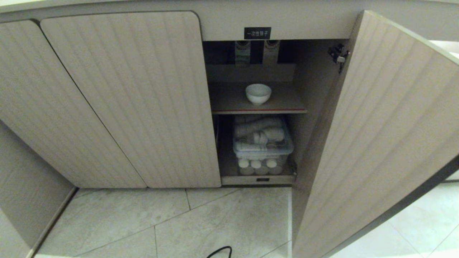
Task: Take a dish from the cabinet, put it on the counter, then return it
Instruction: Close the cabinet door
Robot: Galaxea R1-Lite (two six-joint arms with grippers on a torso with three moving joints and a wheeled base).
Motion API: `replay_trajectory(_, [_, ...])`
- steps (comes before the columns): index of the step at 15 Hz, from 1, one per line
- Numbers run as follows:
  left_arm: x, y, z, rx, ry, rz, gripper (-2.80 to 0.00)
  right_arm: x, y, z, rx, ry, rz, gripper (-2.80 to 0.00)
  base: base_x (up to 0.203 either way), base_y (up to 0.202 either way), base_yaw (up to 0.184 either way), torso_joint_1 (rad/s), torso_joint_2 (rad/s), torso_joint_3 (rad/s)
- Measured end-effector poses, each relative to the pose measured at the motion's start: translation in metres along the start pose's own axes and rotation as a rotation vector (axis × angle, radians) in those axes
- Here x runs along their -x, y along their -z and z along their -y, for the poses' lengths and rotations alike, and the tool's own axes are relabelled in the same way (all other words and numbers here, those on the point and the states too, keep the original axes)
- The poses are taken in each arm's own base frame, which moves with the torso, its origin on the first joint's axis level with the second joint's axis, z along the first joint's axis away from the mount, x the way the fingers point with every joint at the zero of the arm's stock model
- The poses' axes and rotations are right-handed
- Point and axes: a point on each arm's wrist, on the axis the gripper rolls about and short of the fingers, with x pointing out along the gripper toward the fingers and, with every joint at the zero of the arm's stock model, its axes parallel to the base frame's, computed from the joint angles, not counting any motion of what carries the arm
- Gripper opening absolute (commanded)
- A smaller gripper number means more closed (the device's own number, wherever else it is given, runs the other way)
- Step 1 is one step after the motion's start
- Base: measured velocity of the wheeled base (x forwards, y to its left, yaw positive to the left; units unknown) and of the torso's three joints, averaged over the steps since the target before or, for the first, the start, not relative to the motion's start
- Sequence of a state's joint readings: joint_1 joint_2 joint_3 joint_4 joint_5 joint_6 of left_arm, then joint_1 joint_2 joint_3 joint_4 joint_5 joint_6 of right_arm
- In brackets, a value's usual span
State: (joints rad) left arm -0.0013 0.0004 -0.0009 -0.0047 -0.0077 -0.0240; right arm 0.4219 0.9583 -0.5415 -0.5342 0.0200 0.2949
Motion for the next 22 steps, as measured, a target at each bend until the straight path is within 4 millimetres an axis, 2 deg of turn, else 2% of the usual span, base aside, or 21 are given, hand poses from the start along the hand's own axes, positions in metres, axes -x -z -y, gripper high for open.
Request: replay_trajectory(22, [0.0, 0.0, 0.0, 0.0, 0.0, 0.0, -2.8, -0.066, 0.011, 0.004, 0.04, -0.003, 0.002, -2.8, 0.0, 0.0, 0.0, 0.0, 0.0, 0.0])
